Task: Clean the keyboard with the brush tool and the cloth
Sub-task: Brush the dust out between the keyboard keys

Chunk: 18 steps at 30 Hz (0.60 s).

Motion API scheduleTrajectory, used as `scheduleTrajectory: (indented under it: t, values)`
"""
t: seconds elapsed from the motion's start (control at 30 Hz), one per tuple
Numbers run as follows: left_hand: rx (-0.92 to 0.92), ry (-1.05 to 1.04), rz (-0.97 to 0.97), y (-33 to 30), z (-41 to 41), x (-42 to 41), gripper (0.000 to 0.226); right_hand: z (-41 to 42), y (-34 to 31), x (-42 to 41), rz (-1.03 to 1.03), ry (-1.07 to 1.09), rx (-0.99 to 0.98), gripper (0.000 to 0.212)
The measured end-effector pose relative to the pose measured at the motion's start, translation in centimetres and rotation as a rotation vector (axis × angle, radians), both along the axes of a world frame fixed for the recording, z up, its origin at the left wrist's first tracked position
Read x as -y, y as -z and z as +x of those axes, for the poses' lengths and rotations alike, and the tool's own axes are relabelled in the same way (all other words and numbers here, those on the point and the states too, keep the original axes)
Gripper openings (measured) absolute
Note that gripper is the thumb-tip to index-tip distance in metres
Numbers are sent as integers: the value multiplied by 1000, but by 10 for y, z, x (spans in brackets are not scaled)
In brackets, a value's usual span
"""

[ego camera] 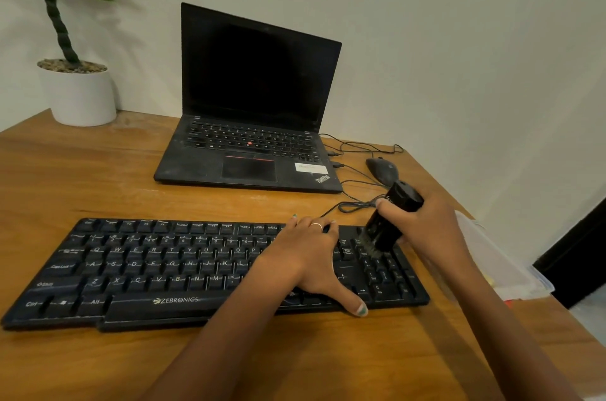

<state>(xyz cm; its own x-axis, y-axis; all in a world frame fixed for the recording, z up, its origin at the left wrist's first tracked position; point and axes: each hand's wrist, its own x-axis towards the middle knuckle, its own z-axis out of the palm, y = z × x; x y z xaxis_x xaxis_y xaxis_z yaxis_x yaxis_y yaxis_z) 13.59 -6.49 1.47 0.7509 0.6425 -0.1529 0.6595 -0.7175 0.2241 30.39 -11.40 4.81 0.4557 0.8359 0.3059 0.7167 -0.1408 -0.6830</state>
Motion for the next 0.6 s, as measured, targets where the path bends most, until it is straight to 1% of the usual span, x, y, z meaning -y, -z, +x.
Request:
scheduleTrajectory:
  t: [0.03,0.07,0.1,0.17,0.2,0.27,0.3,0.33,0.4,0.43,0.47,0.53,0.6]
  values:
    - [0,-1,1,0,0,0,130,0,0,-1,26,34,84,21]
    - [1,-2,0,1,0,0,130,-1,-1,-1,43,43,128,20]
    - [2,-3,0,1,0,1,130,-1,-2,-2,33,24,125,20]
    - [1,-1,-1,0,0,1,129,-4,-3,-3,-15,-38,30,18]
    - [2,-1,-1,1,0,0,129,-4,-3,-4,-13,-41,28,18]
    - [7,-2,-1,1,0,0,129,-3,-2,-5,43,22,133,20]
    - [8,-1,-1,1,-1,0,129,-2,-2,-5,67,33,148,21]
    - [9,-1,-3,1,-1,0,129,-2,-2,-4,65,13,121,21]
    - [12,-3,-4,1,-1,0,130,0,-6,-3,-18,-64,20,19]
    - [13,-3,-5,1,-1,0,130,2,-8,-3,-56,-75,17,18]
    - [14,-3,-5,1,0,0,130,3,-9,-4,-74,-66,46,18]
    - [11,-2,-5,1,0,0,129,1,-9,-6,-33,-20,134,19]
    - [10,-3,-4,1,0,0,129,-4,-5,-6,4,-46,148,21]
